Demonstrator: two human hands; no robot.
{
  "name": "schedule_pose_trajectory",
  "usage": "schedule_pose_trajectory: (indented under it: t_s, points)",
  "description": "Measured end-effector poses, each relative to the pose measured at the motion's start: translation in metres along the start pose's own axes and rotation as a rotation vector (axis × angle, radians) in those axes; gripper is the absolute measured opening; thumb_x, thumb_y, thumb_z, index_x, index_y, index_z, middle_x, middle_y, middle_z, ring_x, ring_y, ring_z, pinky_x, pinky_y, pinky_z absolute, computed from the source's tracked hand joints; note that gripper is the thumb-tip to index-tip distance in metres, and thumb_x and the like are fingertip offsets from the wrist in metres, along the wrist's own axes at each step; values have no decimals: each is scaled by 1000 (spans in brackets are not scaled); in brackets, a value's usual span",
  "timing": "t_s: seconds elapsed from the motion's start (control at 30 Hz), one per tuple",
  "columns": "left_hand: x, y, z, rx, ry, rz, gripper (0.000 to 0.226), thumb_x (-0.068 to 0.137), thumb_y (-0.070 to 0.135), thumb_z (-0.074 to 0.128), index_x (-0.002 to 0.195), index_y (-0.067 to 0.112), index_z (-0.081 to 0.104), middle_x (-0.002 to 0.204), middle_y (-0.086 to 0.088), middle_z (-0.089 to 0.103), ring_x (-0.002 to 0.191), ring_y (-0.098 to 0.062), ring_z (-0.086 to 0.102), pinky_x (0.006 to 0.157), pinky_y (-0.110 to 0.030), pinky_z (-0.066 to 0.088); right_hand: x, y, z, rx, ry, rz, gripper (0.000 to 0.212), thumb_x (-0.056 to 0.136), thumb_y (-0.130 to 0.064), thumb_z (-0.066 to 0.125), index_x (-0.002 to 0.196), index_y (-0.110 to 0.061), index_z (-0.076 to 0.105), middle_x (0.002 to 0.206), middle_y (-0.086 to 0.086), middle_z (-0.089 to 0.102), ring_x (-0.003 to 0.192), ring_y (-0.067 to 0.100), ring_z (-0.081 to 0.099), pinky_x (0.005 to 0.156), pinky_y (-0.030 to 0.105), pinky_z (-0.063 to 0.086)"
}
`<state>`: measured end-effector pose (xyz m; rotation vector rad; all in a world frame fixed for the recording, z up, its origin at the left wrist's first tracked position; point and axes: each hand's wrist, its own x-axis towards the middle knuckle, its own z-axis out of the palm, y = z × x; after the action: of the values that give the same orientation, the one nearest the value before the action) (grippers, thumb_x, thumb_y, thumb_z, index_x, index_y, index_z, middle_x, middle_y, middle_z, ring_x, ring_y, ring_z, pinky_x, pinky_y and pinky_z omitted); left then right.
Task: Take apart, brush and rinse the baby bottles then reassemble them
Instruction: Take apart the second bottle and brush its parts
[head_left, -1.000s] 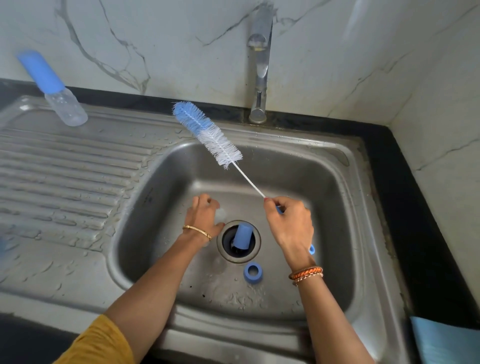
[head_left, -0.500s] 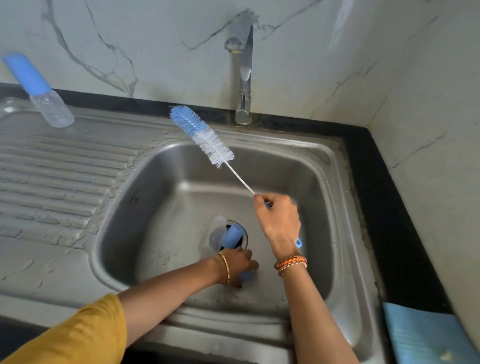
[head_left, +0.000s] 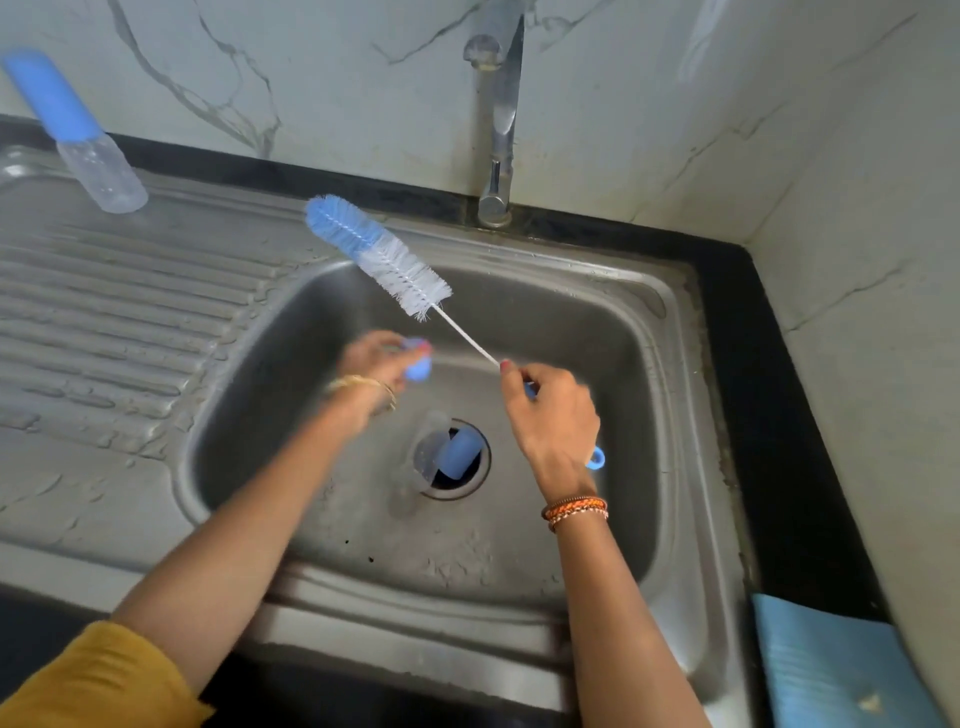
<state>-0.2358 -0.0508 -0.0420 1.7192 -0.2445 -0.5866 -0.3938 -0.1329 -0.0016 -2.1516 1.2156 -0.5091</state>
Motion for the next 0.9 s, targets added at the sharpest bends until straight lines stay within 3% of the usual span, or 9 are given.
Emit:
schedule_pose_trajectory:
  t_s: [0.1,0.2,0.33,0.47,0.53,0.63,0.8,0.9]
  points:
    - [13,21,-43,-439,102,-176,13,88,15,61,78,18,54,85,-6,57,73,-17,56,52,-18,54,-1,-1,3,-40,28,-53,36,92,-47,47,85,-18,67,78,4,66,78,25,59,62,26,34]
    - [24,31,-73,-618,160,-180,10,93,27,55,85,20,53,93,-5,57,79,-20,58,68,-22,53,-1,0,5,-82,58,-123,35,91,-47,48,84,-19,67,78,3,68,76,25,61,60,26,34]
    - [31,38,-90,-780,242,-105,20,95,33,50,88,14,53,95,-9,59,80,-22,60,59,-17,55,-1,4,6,-138,118,-213,42,87,-51,53,71,-15,66,64,6,64,63,27,58,52,28,37]
    - [33,40,-97,-894,339,-51,21,96,32,48,88,13,53,103,-10,60,101,-25,61,76,-22,53,1,14,-1,-160,241,-342,53,78,-56,45,50,-12,56,42,2,49,40,24,47,43,15,21]
    - [34,42,-95,-885,382,-31,20,96,30,49,91,11,54,96,-7,60,106,-24,60,80,-25,51,2,19,-5,-198,284,-443,51,77,-54,45,45,-14,51,37,0,45,34,22,43,44,10,16]
    - [34,43,-89,-783,386,-24,19,95,28,50,103,11,54,98,-8,59,93,-19,60,86,-27,50,2,24,-9,-204,287,-500,47,75,-52,47,45,-16,47,39,-1,45,36,24,45,43,10,14]
    - [33,38,-95,-699,341,54,19,94,18,44,89,23,61,89,1,61,78,-6,59,61,-15,50,1,22,-10,-168,255,-565,33,82,-45,47,70,-23,68,59,-6,60,44,17,55,44,11,21]
    - [34,38,-95,-683,328,99,22,94,16,41,90,23,61,88,3,61,72,-1,61,60,-14,50,0,16,-13,-248,173,-400,29,88,-39,51,71,-24,69,59,-7,62,51,18,57,42,16,23]
